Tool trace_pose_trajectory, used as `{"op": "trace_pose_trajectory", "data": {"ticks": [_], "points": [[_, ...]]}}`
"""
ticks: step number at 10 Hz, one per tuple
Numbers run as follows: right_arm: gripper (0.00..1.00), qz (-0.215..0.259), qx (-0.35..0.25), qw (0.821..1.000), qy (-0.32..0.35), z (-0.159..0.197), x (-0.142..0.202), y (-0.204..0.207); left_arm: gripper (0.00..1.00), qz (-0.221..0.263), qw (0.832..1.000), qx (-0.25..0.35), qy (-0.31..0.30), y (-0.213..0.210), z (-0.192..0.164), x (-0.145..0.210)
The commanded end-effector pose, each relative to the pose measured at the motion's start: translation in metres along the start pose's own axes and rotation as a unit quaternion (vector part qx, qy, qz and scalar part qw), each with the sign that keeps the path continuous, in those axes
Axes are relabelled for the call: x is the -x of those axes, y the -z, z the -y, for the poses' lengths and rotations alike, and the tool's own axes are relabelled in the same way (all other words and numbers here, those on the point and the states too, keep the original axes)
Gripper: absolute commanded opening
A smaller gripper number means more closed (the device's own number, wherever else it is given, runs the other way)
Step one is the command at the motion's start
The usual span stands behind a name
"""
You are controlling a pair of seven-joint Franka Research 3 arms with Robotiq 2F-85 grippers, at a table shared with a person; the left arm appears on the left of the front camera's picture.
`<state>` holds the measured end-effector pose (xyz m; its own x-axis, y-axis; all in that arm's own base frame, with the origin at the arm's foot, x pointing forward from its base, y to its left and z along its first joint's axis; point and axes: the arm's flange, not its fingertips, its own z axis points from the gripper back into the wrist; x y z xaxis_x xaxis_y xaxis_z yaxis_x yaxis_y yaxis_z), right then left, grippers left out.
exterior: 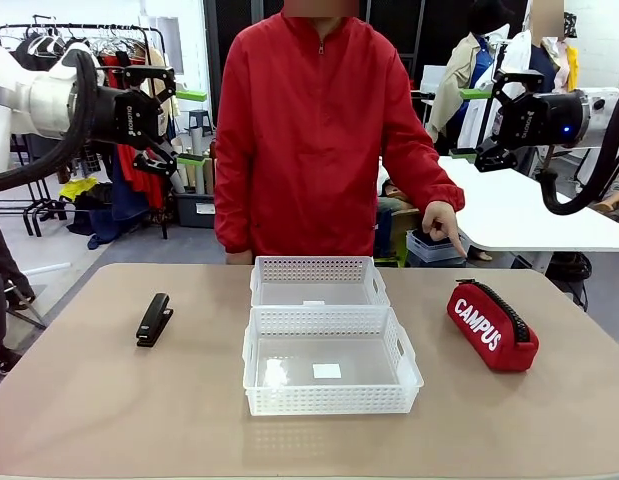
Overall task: Distribute items into two baskets.
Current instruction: Pick up the Pencil pouch that the person points to.
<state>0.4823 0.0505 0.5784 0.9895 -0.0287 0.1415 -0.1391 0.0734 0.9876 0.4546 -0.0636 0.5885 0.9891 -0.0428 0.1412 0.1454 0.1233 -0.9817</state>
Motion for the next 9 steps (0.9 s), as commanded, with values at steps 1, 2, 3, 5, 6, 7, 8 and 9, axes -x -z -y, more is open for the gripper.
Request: {"op": "trace_pose_trajectory", "data": {"ticks": [1, 2, 3, 5, 6, 7, 8, 9], "points": [[1.00, 0.000, -0.003, 1.000, 0.005, -0.002, 0.000, 0.000, 1.00, 0.001, 1.000, 0.001, -0.002, -0.001, 0.001, 0.000], [1.00, 0.000, -0.003, 1.000, 0.005, -0.002, 0.000, 0.000, 1.00, 0.001, 1.000, 0.001, -0.002, -0.001, 0.001, 0.000], [1.00, 0.000, -0.003, 1.000, 0.005, -0.002, 0.000, 0.000, 1.00, 0.001, 1.000, 0.001, -0.002, -0.001, 0.001, 0.000], [1.00, 0.000, 0.000, 1.000, 0.000, 0.000, 0.000, 0.000, 1.00, 0.001, 1.000, 0.001, -0.002, -0.001, 0.001, 0.000], [1.00, -0.014, 0.051, 0.998, 0.044, -0.004, -0.007, 0.002, 1.00, 0.001, 1.000, 0.001, -0.002, -0.001, 0.001, 0.000], [1.00, -0.019, 0.104, 0.993, 0.052, -0.007, -0.012, 0.009, 1.00, 0.001, 1.000, 0.001, -0.002, -0.001, 0.001, 0.000], [1.00, -0.033, 0.156, 0.986, 0.047, -0.012, -0.020, 0.009, 1.00, 0.001, 1.000, 0.001, -0.002, -0.001, 0.001, 0.000], [1.00, -0.039, 0.215, 0.975, 0.035, -0.011, -0.024, 0.009, 1.00, 0.001, 1.000, 0.001, -0.002, -0.001, 0.001, 0.000]]}}
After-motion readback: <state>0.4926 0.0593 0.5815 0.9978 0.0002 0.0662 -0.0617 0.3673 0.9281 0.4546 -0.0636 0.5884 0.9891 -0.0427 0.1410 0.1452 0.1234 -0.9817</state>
